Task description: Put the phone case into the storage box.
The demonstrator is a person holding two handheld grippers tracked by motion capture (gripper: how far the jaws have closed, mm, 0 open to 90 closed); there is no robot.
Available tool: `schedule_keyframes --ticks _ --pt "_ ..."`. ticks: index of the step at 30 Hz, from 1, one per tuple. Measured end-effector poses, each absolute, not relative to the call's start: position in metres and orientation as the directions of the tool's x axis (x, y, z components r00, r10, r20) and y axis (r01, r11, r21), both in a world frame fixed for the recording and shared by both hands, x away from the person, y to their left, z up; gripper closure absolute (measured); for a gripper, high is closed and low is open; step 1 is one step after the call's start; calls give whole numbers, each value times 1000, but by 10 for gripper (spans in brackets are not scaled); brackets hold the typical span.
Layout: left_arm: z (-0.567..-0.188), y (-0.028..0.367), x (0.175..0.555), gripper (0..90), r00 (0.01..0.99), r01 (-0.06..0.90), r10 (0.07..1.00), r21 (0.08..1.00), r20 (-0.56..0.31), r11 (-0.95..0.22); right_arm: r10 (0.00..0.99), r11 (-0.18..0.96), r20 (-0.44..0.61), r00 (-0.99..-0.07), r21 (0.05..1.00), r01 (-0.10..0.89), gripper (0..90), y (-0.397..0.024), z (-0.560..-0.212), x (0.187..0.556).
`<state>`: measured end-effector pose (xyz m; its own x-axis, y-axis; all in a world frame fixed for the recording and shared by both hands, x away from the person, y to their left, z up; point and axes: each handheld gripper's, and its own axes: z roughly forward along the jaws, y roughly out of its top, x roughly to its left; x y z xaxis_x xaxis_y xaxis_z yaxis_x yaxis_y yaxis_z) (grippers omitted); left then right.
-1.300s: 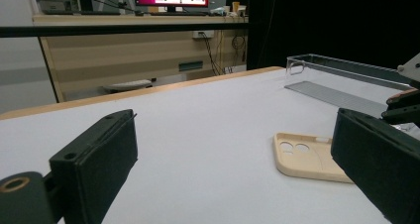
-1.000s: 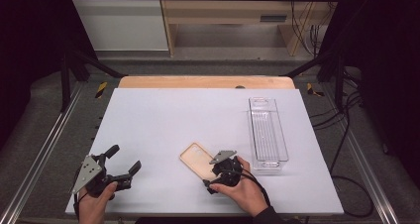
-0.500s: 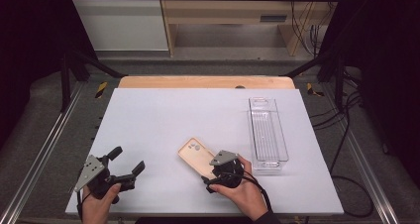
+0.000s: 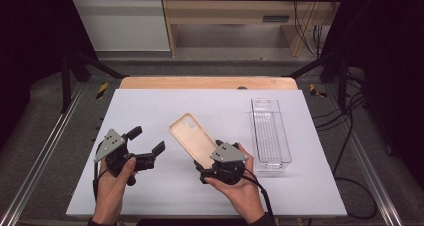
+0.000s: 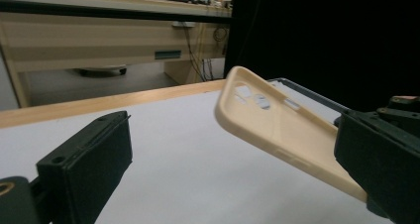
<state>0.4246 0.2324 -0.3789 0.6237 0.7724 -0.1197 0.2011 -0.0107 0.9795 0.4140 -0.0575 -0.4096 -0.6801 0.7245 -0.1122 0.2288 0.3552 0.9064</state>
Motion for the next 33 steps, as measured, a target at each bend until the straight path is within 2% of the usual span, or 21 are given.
schedule_keyframes --ticks 7,11,15,21,24,28,33 --pt "-368 211 440 20 665 272 723 962 -188 1 750 285 -100 -653 941 183 127 -52 -405 410" --pt "-368 202 448 74 653 306 728 952 -208 -3 743 259 -98 -662 954 149 126 -49 -404 406" --pt "-371 200 455 193 646 356 708 933 -286 52 740 252 -93 -666 956 147 126 -45 -407 406" --pt "-373 205 460 428 602 423 681 890 -417 171 730 249 -76 -679 955 160 124 -41 -412 406" --pt "-373 209 458 552 602 422 666 884 -440 202 728 241 -62 -683 956 169 124 -41 -413 406" --pt "-371 209 456 636 599 420 667 883 -443 210 727 242 -54 -685 953 182 123 -40 -416 406" --pt "-370 207 454 699 600 416 655 879 -458 234 727 244 -48 -685 950 192 123 -38 -418 407"
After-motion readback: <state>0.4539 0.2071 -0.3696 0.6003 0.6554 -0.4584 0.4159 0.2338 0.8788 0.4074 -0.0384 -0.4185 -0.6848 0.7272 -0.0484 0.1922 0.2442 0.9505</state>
